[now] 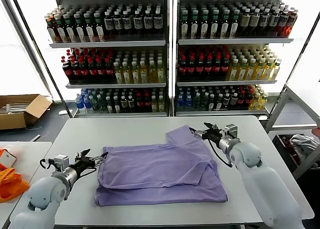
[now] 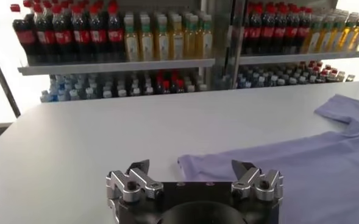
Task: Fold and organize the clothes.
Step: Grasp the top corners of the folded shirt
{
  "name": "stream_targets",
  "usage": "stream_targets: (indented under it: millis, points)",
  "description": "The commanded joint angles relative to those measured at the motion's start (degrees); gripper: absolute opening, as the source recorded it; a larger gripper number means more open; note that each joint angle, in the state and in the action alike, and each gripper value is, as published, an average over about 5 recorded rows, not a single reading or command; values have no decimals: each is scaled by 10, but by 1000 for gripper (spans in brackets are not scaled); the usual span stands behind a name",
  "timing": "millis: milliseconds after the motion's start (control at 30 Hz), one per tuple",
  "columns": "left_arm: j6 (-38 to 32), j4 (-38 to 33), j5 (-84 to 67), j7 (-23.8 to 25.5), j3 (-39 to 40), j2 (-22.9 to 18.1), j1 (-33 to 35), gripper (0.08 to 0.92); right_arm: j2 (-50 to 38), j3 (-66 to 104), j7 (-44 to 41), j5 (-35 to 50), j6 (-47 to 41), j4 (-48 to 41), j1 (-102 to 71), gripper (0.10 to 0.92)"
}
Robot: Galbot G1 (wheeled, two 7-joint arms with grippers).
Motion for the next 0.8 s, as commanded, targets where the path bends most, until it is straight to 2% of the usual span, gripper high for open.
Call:
stream_targets:
  millis: [33,333,500,567,667,800]
  points:
    - [-1,108,3,9,65,16,-97,823,43,-74,-17,-19,-14,-165,108,823]
    - [-1,132,4,5,88,-11,-121,823,63,-67,-13,-29,-24,-187,105,823]
    - [-1,138,12,23,95,-9,-118,822,70,-75,-12,-45,-37,-179,93,822]
    - [-1,135,16,29,97,-6,-112,823,72,-78,-8,-53,-42,-175,88,803]
    - [-1,133,19,31,100,-6,-104,803,76,-80,-1,-61,-45,-172,83,732]
    - [-1,129,21,36,104,-5,-93,707,80,-77,6,-57,-42,-169,84,611]
